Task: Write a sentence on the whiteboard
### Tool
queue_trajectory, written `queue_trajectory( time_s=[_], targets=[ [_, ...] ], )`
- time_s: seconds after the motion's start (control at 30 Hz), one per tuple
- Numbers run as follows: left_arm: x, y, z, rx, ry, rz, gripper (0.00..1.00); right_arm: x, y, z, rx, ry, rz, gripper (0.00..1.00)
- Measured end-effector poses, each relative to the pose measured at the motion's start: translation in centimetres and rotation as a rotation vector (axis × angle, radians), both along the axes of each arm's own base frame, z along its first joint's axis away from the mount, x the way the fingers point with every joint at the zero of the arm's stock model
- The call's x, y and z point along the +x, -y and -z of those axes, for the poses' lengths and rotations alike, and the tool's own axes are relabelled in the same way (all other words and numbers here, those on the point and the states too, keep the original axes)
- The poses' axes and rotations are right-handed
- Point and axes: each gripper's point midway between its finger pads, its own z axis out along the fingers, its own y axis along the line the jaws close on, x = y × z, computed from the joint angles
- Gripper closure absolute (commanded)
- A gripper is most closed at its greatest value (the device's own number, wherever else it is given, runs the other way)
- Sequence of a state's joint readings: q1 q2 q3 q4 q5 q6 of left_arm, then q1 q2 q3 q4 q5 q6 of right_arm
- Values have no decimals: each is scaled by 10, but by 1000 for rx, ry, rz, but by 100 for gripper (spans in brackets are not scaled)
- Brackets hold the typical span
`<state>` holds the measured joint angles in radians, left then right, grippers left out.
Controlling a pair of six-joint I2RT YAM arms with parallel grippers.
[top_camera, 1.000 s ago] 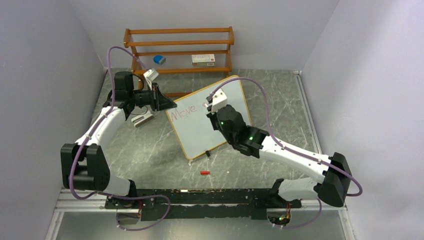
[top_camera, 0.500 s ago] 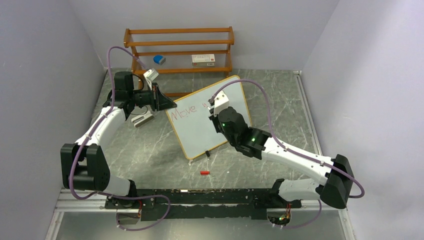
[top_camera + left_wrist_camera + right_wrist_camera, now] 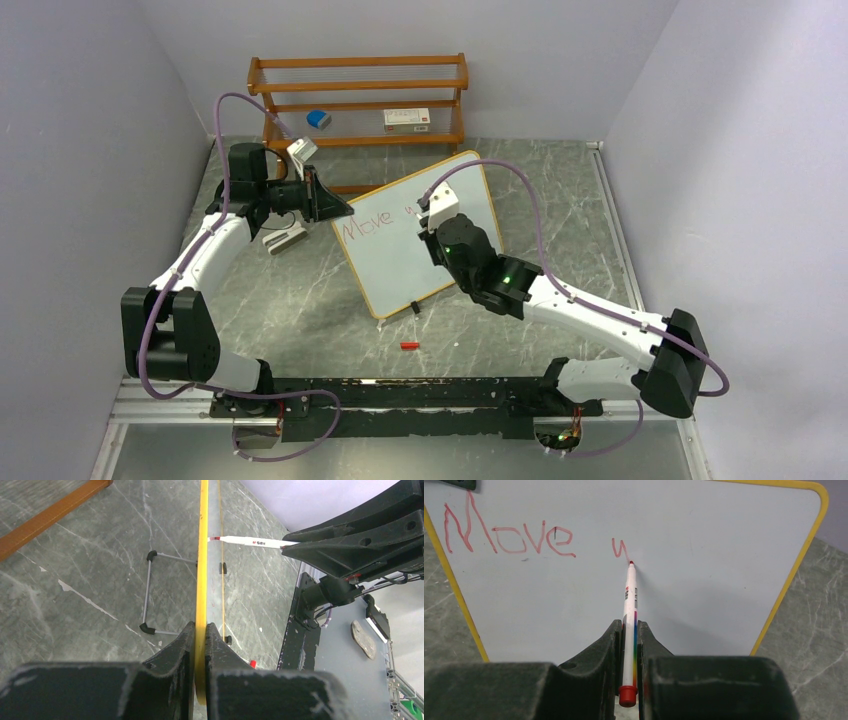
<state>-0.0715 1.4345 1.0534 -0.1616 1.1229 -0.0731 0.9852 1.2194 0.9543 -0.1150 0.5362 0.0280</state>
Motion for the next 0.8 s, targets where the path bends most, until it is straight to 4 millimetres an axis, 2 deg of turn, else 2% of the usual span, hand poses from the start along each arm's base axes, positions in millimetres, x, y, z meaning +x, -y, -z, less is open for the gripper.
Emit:
queue_trajectory(
  time_s=[0.8],
  targets=[
    [0,0,1,3,-1,-3,95,15,-5,-15,19,60,8,100]
  ],
)
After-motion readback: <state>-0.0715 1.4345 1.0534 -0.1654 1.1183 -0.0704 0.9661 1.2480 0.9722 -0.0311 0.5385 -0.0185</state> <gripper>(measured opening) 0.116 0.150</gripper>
